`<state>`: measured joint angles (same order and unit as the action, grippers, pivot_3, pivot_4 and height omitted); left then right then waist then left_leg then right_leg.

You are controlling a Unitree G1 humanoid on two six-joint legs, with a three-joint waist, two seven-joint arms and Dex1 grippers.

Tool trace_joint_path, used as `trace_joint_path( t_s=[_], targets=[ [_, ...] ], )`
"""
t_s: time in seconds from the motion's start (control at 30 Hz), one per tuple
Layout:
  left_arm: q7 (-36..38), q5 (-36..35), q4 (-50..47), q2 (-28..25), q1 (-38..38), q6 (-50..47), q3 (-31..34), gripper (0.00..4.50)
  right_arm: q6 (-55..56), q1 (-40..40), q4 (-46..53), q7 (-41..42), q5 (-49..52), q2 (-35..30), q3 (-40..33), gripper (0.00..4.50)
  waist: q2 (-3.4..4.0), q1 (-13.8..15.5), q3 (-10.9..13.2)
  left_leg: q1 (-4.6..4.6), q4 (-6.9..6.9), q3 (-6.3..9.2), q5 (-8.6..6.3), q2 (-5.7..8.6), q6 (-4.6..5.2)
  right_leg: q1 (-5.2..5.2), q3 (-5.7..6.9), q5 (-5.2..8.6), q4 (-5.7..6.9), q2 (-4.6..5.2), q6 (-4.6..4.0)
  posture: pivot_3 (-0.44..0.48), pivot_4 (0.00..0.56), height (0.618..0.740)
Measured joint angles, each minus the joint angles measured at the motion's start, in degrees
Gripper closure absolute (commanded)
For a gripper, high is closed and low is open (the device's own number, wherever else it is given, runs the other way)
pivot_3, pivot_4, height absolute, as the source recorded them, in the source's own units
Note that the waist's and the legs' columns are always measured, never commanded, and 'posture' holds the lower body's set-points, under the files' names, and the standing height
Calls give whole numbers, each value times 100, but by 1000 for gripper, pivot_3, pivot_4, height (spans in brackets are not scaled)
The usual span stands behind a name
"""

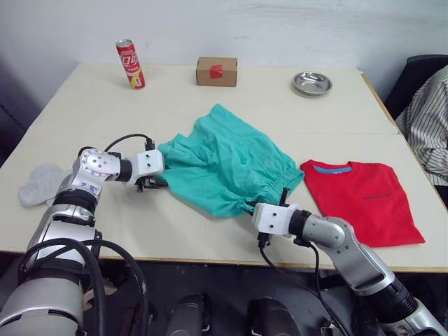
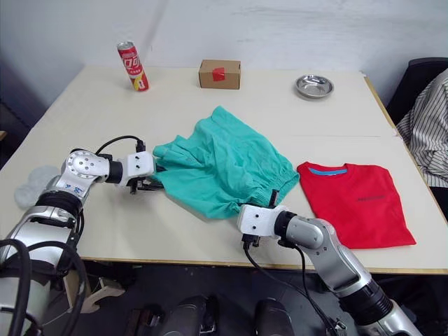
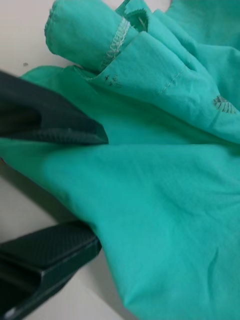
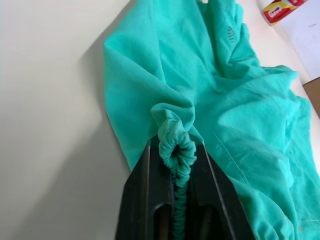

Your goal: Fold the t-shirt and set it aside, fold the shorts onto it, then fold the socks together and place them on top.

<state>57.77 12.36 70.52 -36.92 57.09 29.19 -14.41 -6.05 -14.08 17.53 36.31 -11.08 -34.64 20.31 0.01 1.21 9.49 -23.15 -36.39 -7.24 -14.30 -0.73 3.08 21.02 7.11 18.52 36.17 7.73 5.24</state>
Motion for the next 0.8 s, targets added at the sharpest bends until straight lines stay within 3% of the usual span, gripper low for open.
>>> trace_joint_path(
  t_s=[0.13, 0.33, 0.47, 0.57, 0.6, 0.7, 0.8],
  targets=[
    [236, -16, 4, 46, -73, -165, 45, 4424, -2, 39, 0, 0, 26, 45, -103, 4500, 33, -5, -49, 5, 6, -4, -2, 0, 0, 0, -12, 0, -4, -1, -1, 0, 150, 740],
    [797, -328, -10, -44, -255, -618, 460, 4468, 178, 36, -135, 4, 151, 152, -301, 4500, 11, -81, -77, 6, 17, -7, -5, -2, 5, 1, -17, 4, -14, -5, -5, 0, 150, 740],
    [1697, -975, -404, -235, -735, -1214, 976, 4468, 535, -38, -549, 69, 326, 156, -419, 4500, 4, -219, -74, -2, 26, -26, 7, -4, -3, 20, -30, 17, -14, -8, -2, 0, 150, 740],
    [2528, -1671, -1866, -517, -1796, -2065, 1293, 4468, 895, -229, -942, 184, 470, 146, -571, 4500, -15, -344, -62, -5, 35, -43, 1, -10, -10, 28, -44, 21, 1, -15, 0, 0, 150, 740],
    [2652, -1930, -2772, -712, -2368, -2523, 1406, 4468, 1035, -314, -1098, 233, 526, 152, -574, 4500, -32, -417, -51, -8, 35, -51, 0, -16, -12, 37, -50, 21, 3, -16, 0, 0, 150, 740],
    [2634, -2596, -5066, -1202, -4032, -3848, 1812, 4468, 1361, -447, -1589, 367, 635, 143, -689, 4500, -67, -501, -5, -9, 37, -53, 0, -19, -13, 39, -67, 22, -2, -17, 0, 0, 150, 740],
    [2304, -3088, -6707, -1394, -5296, -4805, 2375, 4468, 1644, -618, -1990, 523, 733, 159, -715, 4500, -78, -470, 65, -10, 34, -47, -3, -18, -16, 41, -77, 22, -19, -11, -1, 0, 150, 740]
  ],
)
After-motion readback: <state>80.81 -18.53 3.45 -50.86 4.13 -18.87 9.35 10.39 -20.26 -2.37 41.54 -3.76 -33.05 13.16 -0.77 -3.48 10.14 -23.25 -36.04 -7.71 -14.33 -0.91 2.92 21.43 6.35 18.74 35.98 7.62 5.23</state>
